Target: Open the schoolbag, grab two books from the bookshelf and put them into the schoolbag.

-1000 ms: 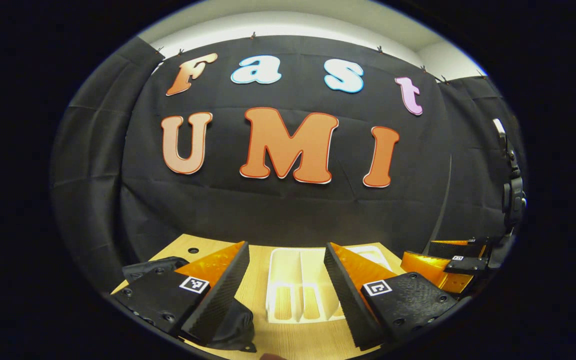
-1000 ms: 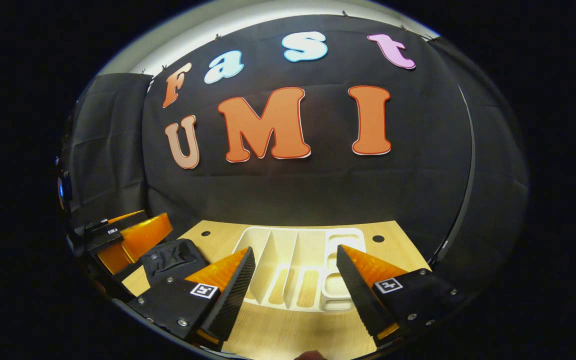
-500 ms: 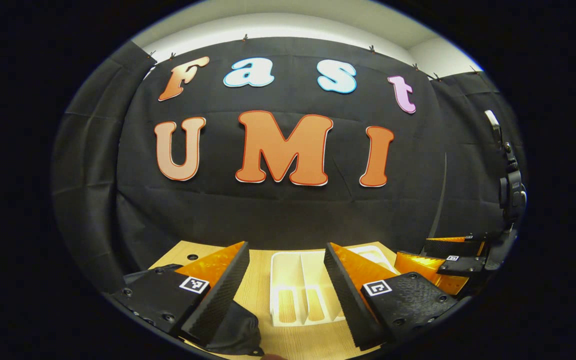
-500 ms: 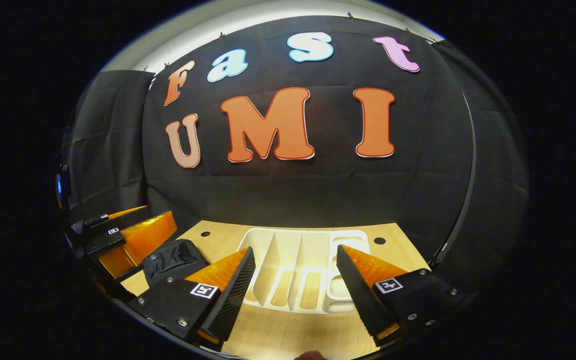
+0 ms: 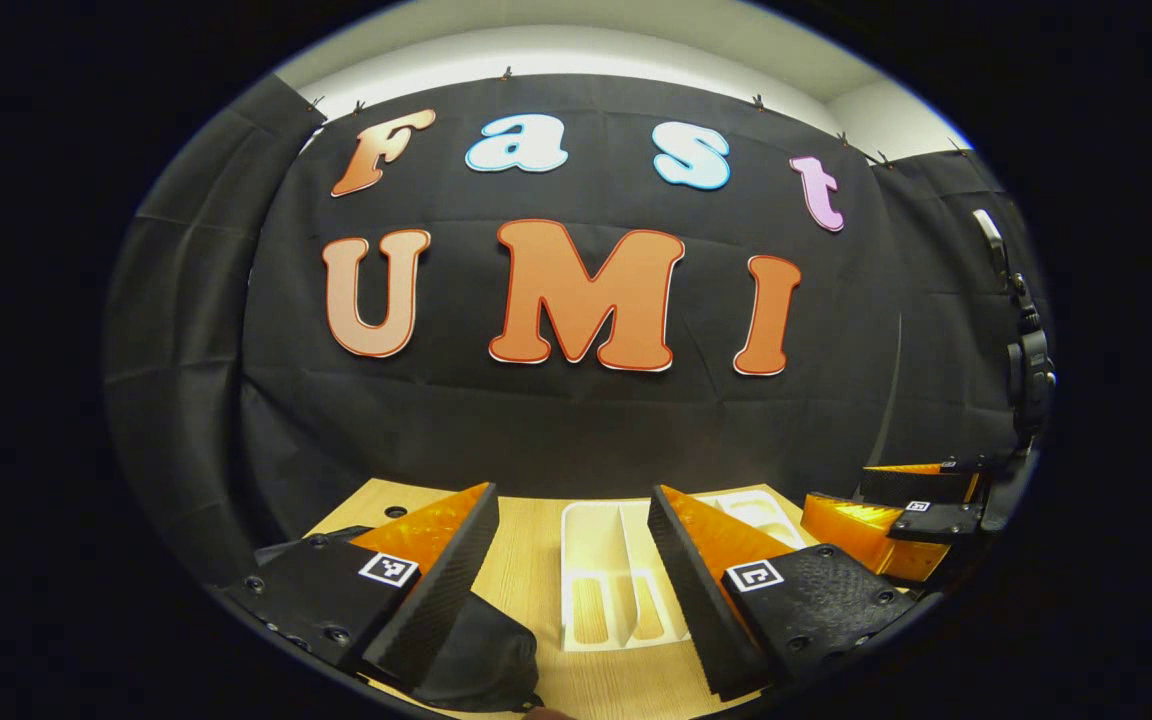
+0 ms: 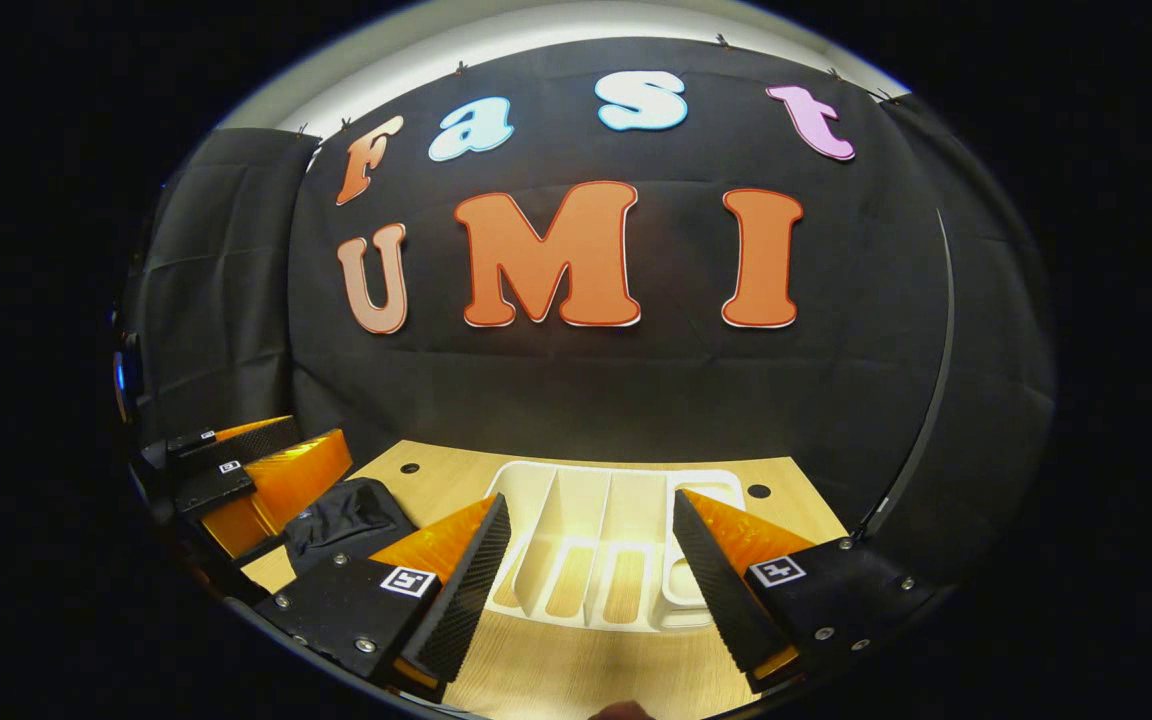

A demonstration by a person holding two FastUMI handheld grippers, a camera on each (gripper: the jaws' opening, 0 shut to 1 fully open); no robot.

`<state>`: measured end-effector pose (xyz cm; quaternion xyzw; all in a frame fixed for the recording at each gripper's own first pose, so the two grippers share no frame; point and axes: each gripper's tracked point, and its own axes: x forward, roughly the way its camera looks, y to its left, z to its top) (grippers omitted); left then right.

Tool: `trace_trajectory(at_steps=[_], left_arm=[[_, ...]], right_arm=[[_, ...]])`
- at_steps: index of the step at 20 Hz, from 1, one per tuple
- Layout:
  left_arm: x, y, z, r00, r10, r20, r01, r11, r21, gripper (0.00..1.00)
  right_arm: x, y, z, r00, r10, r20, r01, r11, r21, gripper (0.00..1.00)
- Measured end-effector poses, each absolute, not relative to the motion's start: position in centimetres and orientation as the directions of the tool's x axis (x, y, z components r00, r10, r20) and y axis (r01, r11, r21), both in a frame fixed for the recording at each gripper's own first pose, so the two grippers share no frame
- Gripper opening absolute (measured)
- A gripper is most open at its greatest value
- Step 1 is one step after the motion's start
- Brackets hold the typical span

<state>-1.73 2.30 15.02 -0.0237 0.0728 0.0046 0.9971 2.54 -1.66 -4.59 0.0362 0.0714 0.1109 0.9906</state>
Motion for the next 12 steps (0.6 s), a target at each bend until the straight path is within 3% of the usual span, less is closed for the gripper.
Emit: trace_trajectory(at_steps=[12], left_arm=[[-1.8,4.0,15.3,0.991,0.001,-0.134,-0.004,1.0,-0.021,0.96]], right_arm=[[2.3,-0.5,-4.1,0.975,0.187,-0.122,-0.179,0.981,0.079,0.98]])
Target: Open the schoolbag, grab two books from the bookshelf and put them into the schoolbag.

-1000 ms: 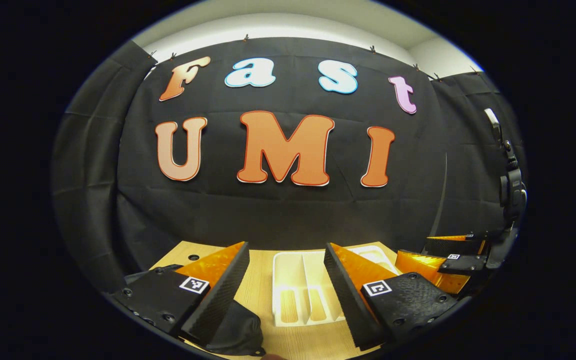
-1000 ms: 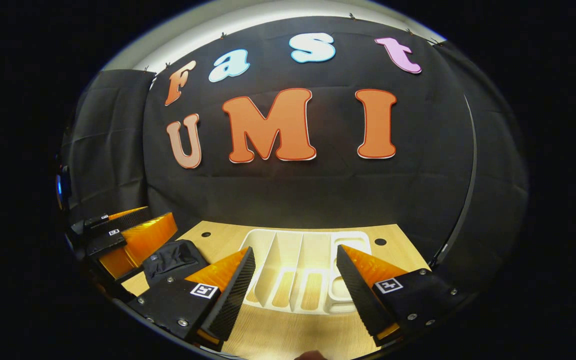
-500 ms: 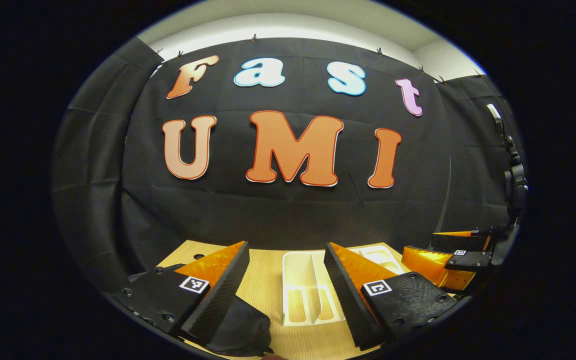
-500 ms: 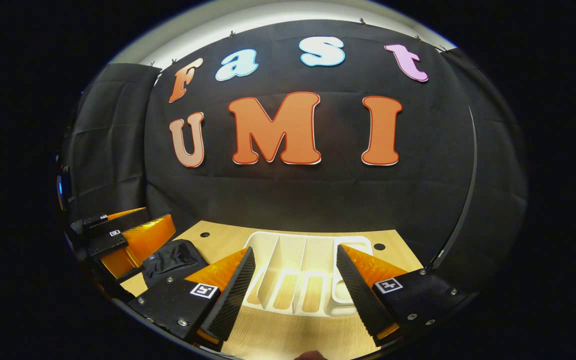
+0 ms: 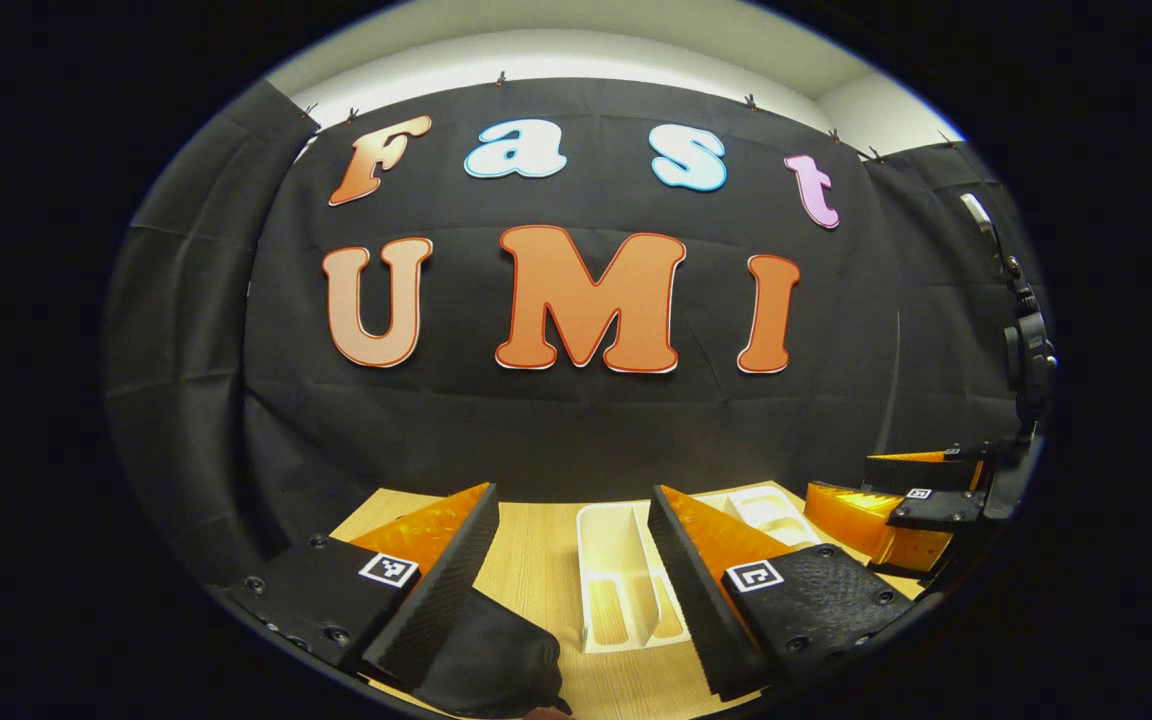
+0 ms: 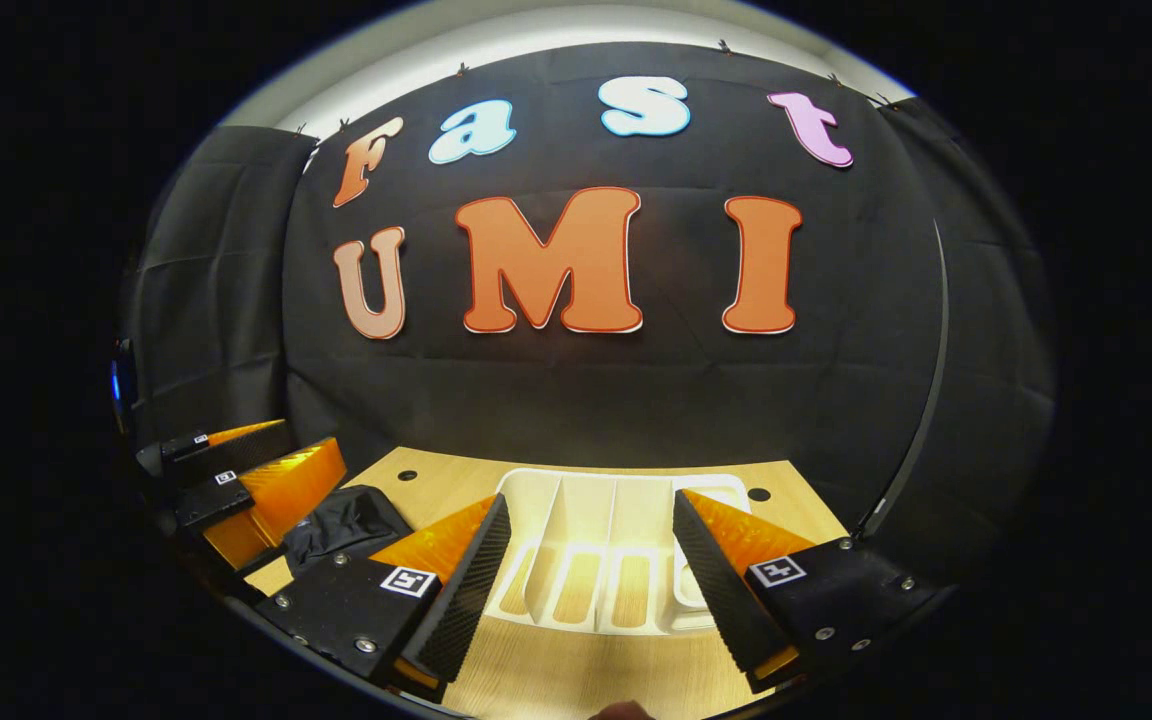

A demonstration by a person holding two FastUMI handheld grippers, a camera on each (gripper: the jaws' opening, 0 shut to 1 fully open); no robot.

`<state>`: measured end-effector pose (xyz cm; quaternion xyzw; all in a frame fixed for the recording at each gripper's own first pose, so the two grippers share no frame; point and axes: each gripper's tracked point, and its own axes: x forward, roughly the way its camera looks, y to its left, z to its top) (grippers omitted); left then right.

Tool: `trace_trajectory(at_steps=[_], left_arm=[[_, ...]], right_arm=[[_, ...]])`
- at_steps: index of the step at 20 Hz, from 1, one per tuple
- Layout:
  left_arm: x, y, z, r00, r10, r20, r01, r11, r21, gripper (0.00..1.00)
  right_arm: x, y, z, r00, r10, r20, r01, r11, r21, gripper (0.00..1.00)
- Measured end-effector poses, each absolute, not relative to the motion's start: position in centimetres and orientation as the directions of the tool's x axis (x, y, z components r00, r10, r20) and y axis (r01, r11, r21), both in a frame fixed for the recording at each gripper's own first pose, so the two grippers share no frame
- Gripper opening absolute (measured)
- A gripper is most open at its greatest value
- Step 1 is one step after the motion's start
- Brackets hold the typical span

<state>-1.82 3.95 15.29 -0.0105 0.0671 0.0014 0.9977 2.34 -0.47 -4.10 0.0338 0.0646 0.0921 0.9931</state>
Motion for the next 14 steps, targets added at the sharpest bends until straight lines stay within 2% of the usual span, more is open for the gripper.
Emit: trace_trajectory(at_steps=[9,14], left_arm=[[-1.4,3.0,15.5,0.992,-0.021,-0.121,0.021,1.0,0.0,0.96],[-1.2,2.7,17.6,0.998,-0.022,-0.056,0.023,1.0,0.008,0.96]], right_arm=[[2.3,-1.7,-3.9,0.983,0.144,-0.117,-0.137,0.988,0.068,0.98],[2.0,-2.2,-3.3,0.986,0.136,-0.098,-0.13,0.989,0.065,0.98]])
